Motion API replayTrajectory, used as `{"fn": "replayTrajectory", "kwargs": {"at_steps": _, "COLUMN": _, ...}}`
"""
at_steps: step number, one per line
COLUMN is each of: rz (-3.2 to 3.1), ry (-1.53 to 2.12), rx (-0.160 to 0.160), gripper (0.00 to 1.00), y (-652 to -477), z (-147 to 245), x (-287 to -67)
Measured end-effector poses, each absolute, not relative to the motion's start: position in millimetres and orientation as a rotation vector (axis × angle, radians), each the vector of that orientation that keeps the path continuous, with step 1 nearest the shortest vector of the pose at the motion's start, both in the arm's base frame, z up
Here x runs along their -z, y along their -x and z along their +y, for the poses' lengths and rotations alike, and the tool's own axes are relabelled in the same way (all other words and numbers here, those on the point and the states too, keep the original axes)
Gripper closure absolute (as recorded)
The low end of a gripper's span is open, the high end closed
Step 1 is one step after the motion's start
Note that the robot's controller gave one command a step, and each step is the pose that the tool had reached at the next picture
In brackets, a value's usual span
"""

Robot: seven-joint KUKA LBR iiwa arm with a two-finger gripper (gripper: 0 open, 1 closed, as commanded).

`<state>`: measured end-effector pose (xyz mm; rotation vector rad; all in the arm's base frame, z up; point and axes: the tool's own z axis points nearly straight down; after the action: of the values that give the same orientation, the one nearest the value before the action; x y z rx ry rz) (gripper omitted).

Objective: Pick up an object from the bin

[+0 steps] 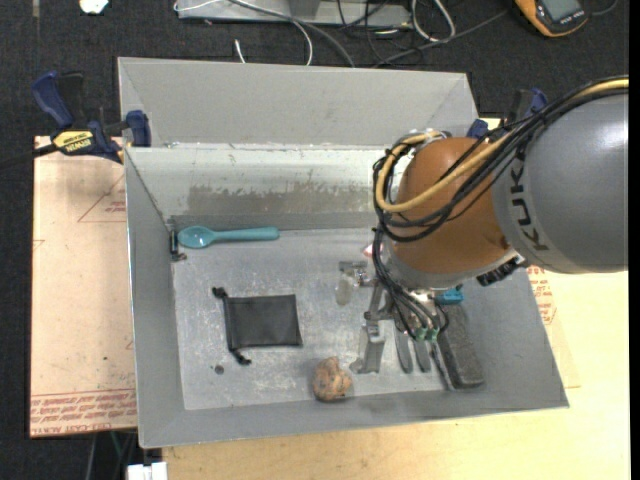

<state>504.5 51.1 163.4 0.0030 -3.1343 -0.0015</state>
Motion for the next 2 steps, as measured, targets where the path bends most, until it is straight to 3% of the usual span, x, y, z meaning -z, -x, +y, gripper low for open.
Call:
{"fn": "replayTrajectory", "kwargs": {"at_steps": 1, "rz": -3.142, "ry": 0.0, "rx": 0.002, "gripper": 0.0, "y": -506.4, "z": 51, "x": -167}}
{"fn": "replayTrajectory", "kwargs": {"at_steps": 2, "rz": -3.14, "ry": -0.184, "rx": 0.004, "gripper": 0.0, "y": -504.7, "z": 114, "x": -94}}
